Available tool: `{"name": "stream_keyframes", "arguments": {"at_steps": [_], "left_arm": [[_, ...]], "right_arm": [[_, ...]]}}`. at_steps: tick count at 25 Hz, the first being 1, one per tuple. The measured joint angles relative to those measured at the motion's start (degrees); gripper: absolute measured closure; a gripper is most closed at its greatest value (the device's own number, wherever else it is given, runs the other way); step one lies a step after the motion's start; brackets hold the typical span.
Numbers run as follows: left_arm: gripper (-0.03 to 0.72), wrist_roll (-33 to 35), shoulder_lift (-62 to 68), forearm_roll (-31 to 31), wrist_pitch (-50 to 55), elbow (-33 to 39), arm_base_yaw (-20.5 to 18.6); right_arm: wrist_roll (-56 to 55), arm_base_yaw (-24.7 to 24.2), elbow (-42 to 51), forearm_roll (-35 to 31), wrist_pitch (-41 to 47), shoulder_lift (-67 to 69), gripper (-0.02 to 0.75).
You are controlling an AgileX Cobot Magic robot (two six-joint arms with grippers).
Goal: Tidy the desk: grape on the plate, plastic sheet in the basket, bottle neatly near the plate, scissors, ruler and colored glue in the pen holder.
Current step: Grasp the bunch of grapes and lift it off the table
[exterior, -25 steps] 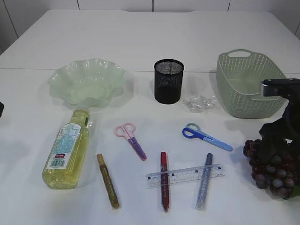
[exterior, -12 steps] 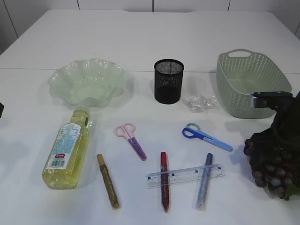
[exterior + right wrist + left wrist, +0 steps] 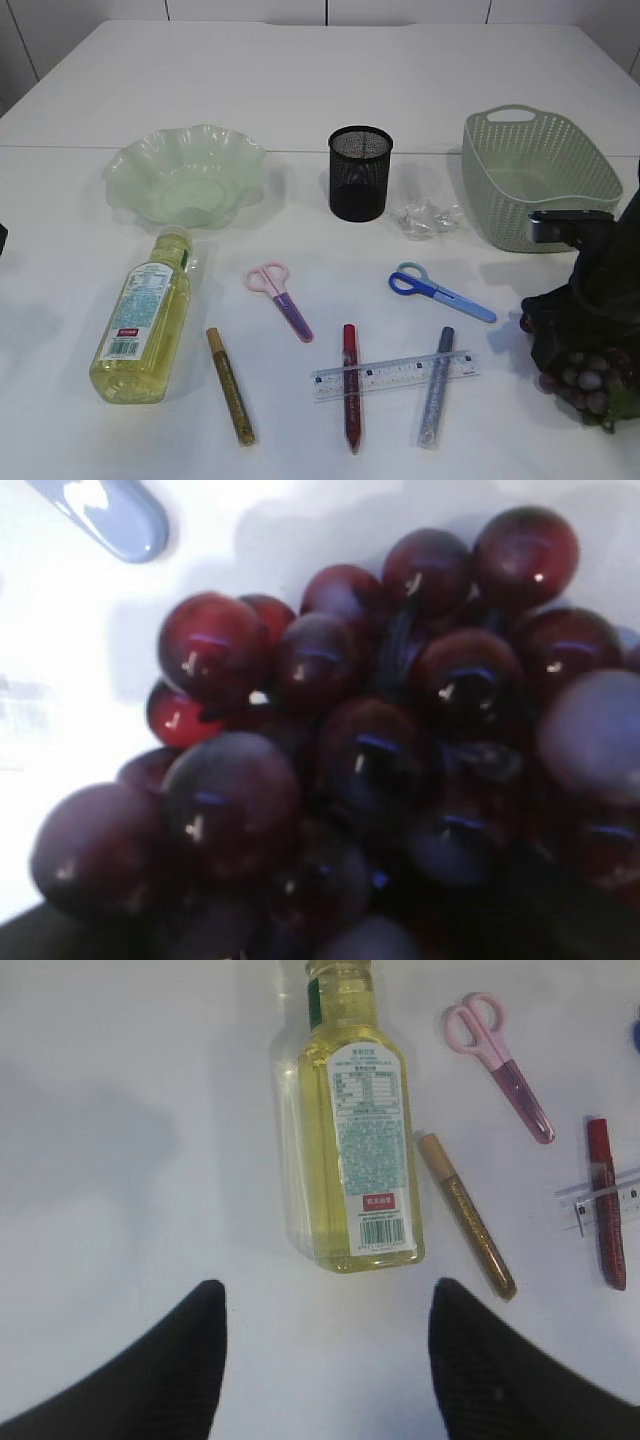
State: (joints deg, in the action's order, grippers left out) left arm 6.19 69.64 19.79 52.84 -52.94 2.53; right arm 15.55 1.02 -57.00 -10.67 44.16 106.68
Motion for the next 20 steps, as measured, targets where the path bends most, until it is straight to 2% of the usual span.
{"name": "stream_keyframes", "arguments": {"at_steps": [6,8,20], "left_arm": [[0.225,0.1,0.0,0.0,0.1,0.0,0.0],[0.229,0.1,0.0,0.0,0.2,0.0,0.0],[0.240,0.2,0.0,0.0,0.2,0.0,0.0]], "right_arm": [[0.0,0.1,-0.1,-0.5,0.1,0.1,0.419],[0.0,0.1,-0.2,-0.5,0.3,0.1,0.460],[1.8,0.1,-0.2,-4.4,4.0,-6.2,0.481]]}}
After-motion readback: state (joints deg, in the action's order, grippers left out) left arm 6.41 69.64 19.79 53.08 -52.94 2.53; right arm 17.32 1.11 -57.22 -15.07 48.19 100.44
